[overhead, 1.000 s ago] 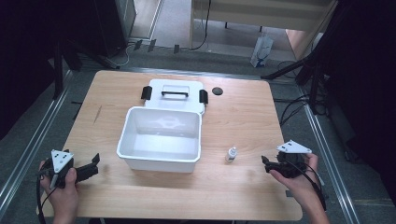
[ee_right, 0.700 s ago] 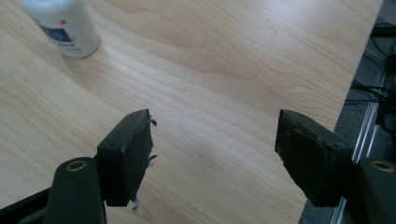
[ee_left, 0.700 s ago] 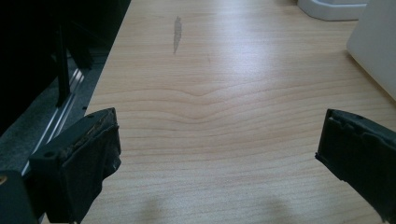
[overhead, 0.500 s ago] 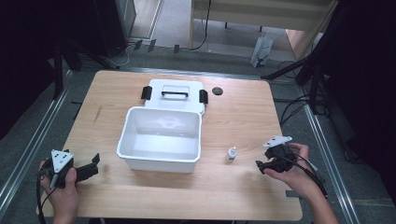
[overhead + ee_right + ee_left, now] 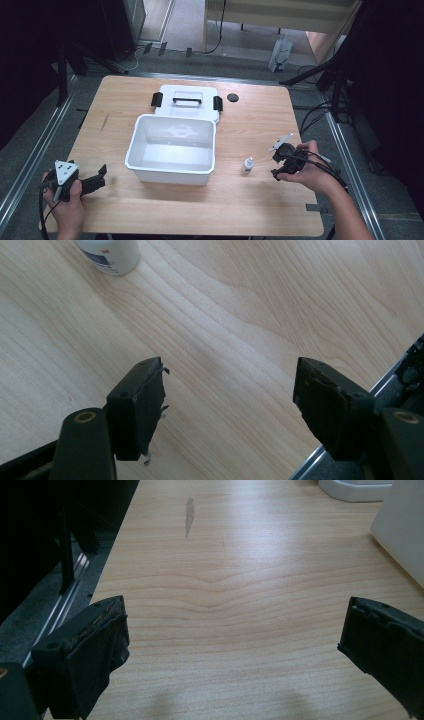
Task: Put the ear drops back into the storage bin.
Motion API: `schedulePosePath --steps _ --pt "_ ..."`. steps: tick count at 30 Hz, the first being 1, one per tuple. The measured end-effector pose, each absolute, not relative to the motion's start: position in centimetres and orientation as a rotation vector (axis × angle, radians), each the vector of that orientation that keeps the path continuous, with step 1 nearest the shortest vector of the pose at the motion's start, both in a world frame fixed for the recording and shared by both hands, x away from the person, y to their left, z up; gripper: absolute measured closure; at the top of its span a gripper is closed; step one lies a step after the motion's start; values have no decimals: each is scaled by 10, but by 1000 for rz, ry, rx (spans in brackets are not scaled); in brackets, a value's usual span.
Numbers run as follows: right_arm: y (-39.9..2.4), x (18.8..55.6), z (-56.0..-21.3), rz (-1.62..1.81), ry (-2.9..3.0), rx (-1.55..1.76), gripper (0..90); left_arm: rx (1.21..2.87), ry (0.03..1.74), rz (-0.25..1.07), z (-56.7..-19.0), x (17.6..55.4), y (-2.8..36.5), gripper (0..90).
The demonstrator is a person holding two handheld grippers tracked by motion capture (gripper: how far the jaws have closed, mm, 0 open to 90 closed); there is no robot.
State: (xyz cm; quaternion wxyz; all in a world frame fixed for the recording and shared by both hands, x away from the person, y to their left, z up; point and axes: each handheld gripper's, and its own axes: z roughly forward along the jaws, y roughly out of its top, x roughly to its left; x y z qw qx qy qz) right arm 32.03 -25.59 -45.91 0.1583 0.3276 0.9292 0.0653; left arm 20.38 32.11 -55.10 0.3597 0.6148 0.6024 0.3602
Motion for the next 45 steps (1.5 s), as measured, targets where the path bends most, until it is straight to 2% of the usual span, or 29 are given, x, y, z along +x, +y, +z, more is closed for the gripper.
schedulePosePath --steps 23,33,40,45 --pt "-203 340 -444 115 2915 717 459 1587 1552 925 -551 204 322 3" --pt "-185 343 -443 147 2944 704 521 1585 1552 921 -551 204 322 3" --pt "-174 345 -446 132 2948 727 611 1583 1552 921 -551 204 322 2" --pt "-173 349 -449 127 2954 755 643 1583 1552 920 -551 204 322 2"
